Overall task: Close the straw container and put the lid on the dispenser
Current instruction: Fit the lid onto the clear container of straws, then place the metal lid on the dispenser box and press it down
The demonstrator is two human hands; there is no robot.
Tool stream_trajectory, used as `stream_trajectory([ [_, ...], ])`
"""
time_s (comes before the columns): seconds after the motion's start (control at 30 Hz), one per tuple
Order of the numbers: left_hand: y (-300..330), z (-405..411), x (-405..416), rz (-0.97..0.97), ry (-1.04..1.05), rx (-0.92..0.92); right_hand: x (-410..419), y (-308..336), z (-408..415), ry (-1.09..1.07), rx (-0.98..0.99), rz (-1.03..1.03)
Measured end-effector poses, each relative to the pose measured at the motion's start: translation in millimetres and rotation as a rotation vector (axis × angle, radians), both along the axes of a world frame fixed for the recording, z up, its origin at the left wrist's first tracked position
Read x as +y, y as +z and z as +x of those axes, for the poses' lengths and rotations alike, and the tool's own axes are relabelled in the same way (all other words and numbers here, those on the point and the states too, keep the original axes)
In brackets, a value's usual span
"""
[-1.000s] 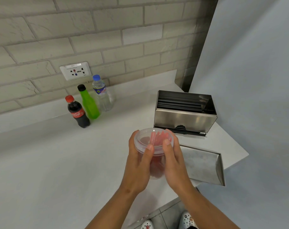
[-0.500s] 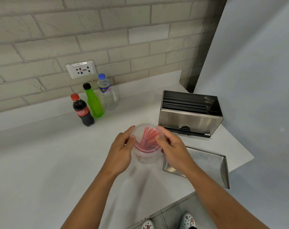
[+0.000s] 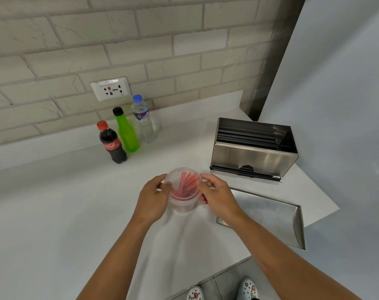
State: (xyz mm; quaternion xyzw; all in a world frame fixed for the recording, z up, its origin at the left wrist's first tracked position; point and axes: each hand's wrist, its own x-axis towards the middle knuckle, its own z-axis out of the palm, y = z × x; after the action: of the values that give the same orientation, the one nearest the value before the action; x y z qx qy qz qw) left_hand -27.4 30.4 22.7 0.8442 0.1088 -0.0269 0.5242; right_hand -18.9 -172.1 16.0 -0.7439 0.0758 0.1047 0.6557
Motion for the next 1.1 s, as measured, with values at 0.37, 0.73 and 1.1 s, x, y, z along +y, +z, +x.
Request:
stream_trajectory([
  [0.37,38.0,-25.9,-15.3,0.042,0.128,-0.366,-66.6,23.0,-14.8,-0.010,-0.014,-0.071],
  [0.73,13.5,-50.3,-125.1,-0.053,-0.429,-0.078,-194.6,12.3,-55.0,-0.215,-0.057,-0.445],
  [1.1,-26.7,-34.9,-164.1,0.139,-0.371,0.153,-214.7,-35.4,-83.4,-0.109,0.047,-0.636],
])
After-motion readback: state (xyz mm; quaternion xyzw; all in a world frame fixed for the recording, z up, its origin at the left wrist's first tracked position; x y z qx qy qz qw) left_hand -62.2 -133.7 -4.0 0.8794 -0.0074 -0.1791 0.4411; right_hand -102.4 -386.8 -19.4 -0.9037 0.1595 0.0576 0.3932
